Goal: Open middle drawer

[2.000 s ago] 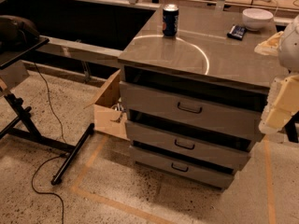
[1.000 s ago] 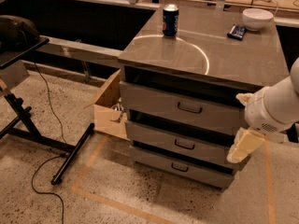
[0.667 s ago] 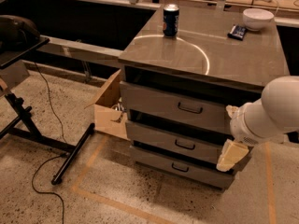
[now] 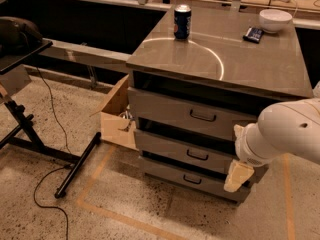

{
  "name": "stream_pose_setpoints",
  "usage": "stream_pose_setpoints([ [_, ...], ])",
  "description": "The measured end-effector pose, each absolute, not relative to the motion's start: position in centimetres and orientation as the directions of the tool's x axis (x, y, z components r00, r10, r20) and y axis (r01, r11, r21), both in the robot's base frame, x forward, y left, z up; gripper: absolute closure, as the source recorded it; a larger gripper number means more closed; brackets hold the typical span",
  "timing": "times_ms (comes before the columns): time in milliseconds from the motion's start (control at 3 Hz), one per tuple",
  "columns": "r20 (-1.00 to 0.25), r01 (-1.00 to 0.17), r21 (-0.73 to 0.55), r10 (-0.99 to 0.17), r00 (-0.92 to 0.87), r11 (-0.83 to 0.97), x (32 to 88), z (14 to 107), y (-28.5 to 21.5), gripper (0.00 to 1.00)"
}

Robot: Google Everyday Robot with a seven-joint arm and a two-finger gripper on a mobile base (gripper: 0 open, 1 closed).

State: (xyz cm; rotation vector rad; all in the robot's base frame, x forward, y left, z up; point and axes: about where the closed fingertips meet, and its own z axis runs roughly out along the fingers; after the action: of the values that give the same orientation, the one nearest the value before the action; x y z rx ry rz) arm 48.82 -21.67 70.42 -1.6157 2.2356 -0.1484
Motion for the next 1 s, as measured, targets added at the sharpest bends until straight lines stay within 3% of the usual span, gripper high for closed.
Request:
stream_pose_setpoints([
  [667, -0.249, -0.898, -0.265, -0.925, -0.287, 0.350, 50.1, 63.8, -23.3, 0.00],
  [1000, -0.333, -0.902, -0.240, -0.903, -0.270, 0.359, 51.7, 59.7, -23.9, 0.00],
])
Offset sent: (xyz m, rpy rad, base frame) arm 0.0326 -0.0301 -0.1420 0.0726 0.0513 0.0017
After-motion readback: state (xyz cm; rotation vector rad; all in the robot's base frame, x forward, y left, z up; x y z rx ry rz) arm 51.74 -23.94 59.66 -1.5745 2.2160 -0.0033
